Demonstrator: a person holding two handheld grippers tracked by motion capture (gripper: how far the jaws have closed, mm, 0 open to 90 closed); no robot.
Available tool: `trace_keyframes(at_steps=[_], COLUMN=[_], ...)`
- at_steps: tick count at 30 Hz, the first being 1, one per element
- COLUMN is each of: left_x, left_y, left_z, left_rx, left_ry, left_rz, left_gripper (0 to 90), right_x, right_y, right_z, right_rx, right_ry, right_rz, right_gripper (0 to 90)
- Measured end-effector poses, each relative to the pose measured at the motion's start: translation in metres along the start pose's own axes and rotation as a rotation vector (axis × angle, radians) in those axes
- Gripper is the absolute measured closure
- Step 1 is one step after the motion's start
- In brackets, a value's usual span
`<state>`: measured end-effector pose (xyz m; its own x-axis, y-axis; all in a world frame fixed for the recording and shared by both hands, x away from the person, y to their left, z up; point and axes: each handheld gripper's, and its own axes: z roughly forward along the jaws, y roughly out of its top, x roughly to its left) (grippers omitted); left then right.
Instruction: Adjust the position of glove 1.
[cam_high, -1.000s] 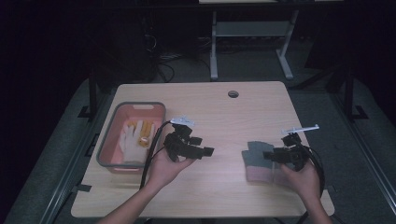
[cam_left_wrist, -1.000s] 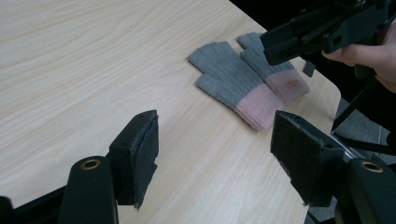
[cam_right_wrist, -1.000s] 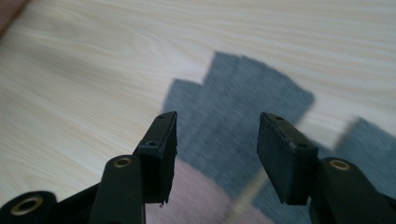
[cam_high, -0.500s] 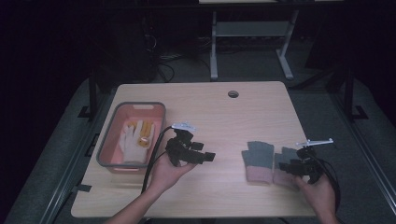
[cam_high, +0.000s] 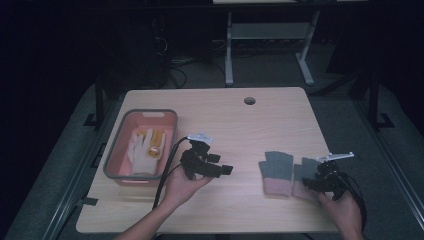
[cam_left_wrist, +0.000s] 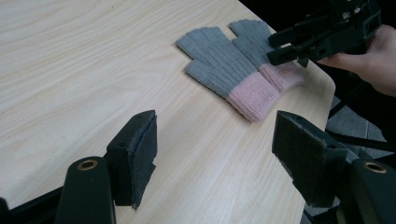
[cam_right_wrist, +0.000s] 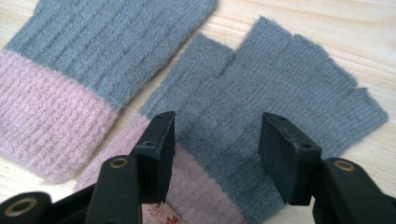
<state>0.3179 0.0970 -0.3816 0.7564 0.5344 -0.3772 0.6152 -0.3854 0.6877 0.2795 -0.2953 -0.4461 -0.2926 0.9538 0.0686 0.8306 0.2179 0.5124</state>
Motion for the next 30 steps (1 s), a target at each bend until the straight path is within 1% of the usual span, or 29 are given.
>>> trace_keyframes(at_steps=[1,4,6,7,11,12,13,16,19,21,23,26,30], left_x=[0.001,0.003,0.003,0.002,0.0,0.0,-0.001,-0.002,-0.002,-0.004,-0.004,-0.003,-0.002], left_y=[-0.001,-0.002,-0.003,-0.003,-0.004,-0.005,-0.005,-0.006,-0.006,-0.007,-0.007,-0.007,-0.006], left_z=[0.001,0.003,0.005,0.006,0.008,0.009,0.009,0.01,0.012,0.013,0.014,0.014,0.012], left_rx=[0.003,-0.001,-0.003,-0.001,0.0,0.0,-0.001,0.001,0.003,-0.001,0.001,0.002,0.0], left_ry=[0.0,-0.01,-0.013,-0.013,-0.018,-0.018,-0.019,-0.017,-0.02,-0.02,-0.02,-0.019,-0.015], left_rz=[-0.002,-0.024,-0.025,-0.024,-0.02,-0.016,-0.017,-0.014,-0.012,-0.012,-0.009,-0.008,-0.01], left_gripper=[30.6,30.6,30.6,30.6,30.6,30.6,30.6,30.7,30.7,30.8,30.8,30.8,30.8], right_x=[0.0,-0.004,-0.006,-0.006,-0.007,-0.007,-0.006,-0.006,-0.004,-0.002,-0.001,-0.002,-0.005], right_y=[0.0,-0.001,-0.002,-0.003,-0.002,-0.002,-0.002,-0.002,-0.002,-0.001,0.0,0.0,0.002], right_z=[0.001,0.002,0.002,0.003,0.004,0.004,0.004,0.005,0.005,0.006,0.006,0.006,0.002], right_rx=[0.007,0.013,0.006,0.003,0.005,0.005,0.006,-0.003,-0.001,0.003,0.001,-0.003,-0.002], right_ry=[0.009,0.043,0.057,0.058,0.059,0.055,0.026,0.018,0.004,-0.006,-0.014,-0.008,0.017], right_rz=[0.009,0.041,0.051,0.043,0.046,0.046,0.017,0.01,-0.004,-0.023,-0.018,-0.004,0.031], right_gripper=[47.7,50.5,52.0,53.0,59.0,65.1,67.5,70.0,76.8,80.0,82.2,83.9,85.5])
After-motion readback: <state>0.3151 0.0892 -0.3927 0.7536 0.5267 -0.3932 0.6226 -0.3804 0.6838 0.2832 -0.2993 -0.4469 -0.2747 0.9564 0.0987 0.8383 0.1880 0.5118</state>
